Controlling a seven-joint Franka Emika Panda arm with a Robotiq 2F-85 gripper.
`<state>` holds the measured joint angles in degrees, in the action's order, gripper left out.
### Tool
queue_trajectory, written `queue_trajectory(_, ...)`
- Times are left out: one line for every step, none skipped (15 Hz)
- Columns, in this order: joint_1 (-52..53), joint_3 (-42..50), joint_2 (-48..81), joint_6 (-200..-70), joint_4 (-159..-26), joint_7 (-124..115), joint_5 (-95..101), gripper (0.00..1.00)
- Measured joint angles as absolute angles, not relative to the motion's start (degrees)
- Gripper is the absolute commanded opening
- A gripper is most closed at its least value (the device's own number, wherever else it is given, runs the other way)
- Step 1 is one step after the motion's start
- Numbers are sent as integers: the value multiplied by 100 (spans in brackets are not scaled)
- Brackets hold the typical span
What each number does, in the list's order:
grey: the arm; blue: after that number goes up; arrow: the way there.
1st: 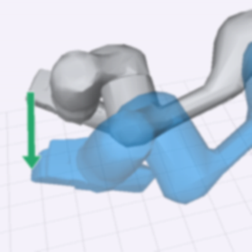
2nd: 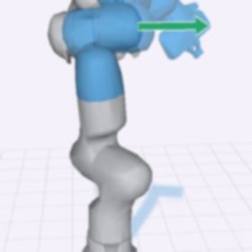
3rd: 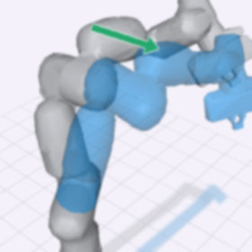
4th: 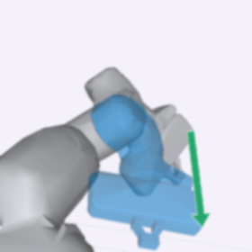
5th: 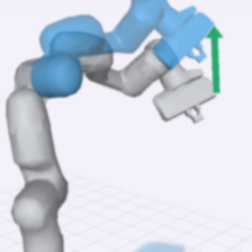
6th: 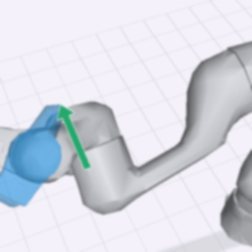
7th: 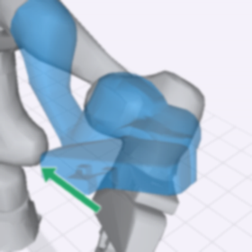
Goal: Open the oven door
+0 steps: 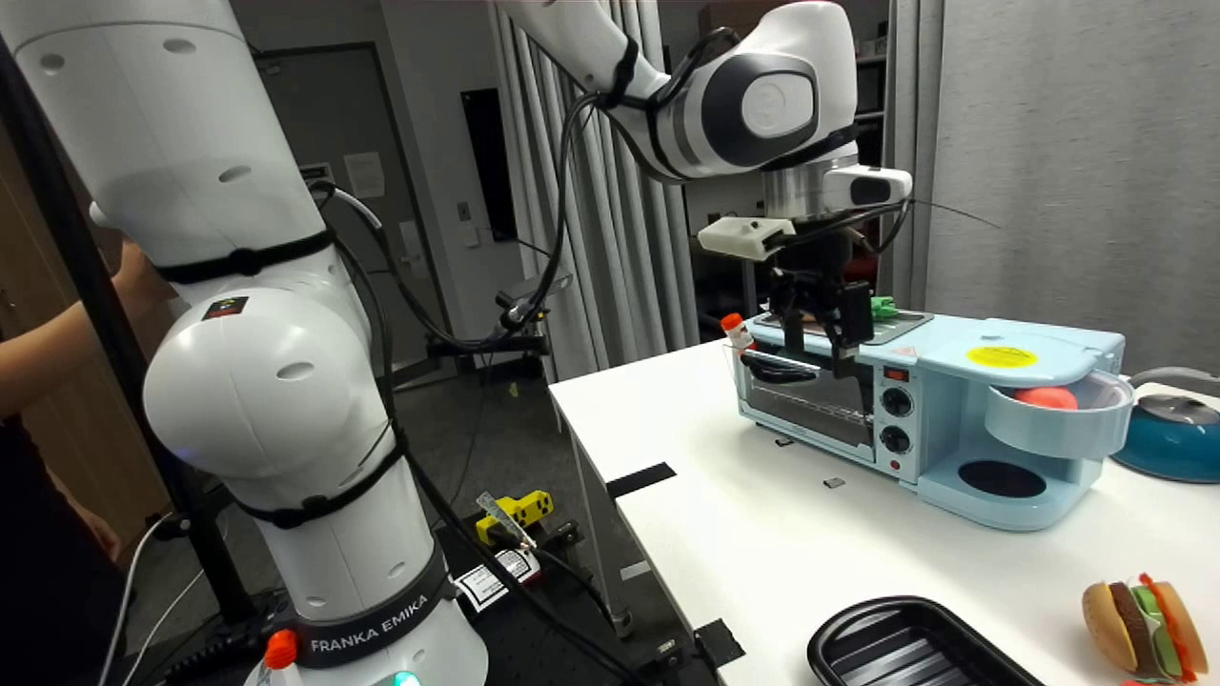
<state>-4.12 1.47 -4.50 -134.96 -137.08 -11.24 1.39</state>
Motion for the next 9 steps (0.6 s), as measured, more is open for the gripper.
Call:
queue_trajectory(-379, 117, -378, -13496, -13630, -1255, 132, 100)
queue_trajectory(-352, 94, -311, -13496, -13558, -1365, 118, 100)
queue_trajectory(-329, 74, -246, -13496, -13486, -1463, 103, 100)
queue_trajectory(-310, 59, -184, -13496, -13417, -1566, 98, 100)
queue_trajectory(-295, 50, -128, -13496, -13352, -1674, 98, 100)
queue_trajectory(-282, 49, -78, -13496, -13293, -1786, 98, 100)
queue_trajectory(-270, 49, -31, -13496, -13235, -1921, 98, 100)
queue_trajectory(-257, 49, 13, -13496, -13185, -2064, 98, 100)
queue_trajectory(-242, 48, 52, -13496, -13142, -2206, 98, 100)
